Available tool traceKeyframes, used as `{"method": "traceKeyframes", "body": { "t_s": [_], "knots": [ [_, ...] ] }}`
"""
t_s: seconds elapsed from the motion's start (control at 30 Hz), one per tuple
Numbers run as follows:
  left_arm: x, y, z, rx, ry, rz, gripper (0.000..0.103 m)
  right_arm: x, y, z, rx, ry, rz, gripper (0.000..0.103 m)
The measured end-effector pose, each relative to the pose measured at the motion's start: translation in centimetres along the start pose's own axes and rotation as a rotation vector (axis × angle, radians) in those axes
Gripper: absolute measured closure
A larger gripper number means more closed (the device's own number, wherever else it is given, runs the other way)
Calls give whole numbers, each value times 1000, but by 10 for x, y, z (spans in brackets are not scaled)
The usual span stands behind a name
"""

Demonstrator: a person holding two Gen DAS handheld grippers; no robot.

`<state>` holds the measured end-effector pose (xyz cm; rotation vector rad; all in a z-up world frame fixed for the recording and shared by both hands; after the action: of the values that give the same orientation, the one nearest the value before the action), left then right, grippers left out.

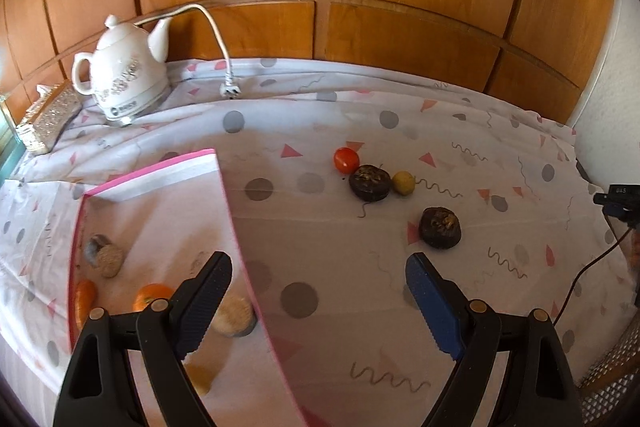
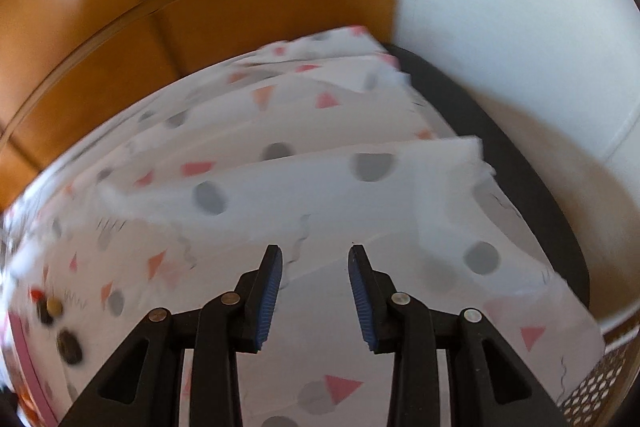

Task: Organize fruits
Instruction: 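Reach the left gripper to the dark brown round fruit and close on it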

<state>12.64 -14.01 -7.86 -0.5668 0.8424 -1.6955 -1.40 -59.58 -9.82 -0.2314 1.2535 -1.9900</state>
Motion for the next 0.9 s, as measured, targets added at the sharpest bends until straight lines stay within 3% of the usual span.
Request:
{"method": "traceKeyframes", "body": {
  "t_s": [0.17, 0.3, 0.47, 0.77, 0.9],
  "knots": [
    [17, 21, 9, -40, -9, -55, 17, 26, 0, 4, 7, 116, -4, 68],
    [31, 40, 17, -91, -26, -107, 35, 32, 0, 5, 8, 148, -3, 68],
    [48, 73, 33, -176, -115, -186, 42, 27, 2, 2, -6, 133, 10, 68],
    [50, 130, 52, -286, -291, -183, 43, 27, 5, 1, -19, 144, 26, 68],
    [52, 144, 56, -290, -306, -160, 47, 29, 6, 1, -22, 159, 28, 68]
  ]
}}
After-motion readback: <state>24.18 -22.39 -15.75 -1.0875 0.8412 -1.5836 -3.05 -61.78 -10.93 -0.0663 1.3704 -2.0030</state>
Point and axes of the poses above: each gripper's, at about its wrist camera, not at the fingertips, and y roughly the way its jaws point, x to its right, z to its top, the point moved 8 cm from there along y, roughly the way its jaws point, and after that the axes turned 9 degrees about z, right-handed, at the moved point
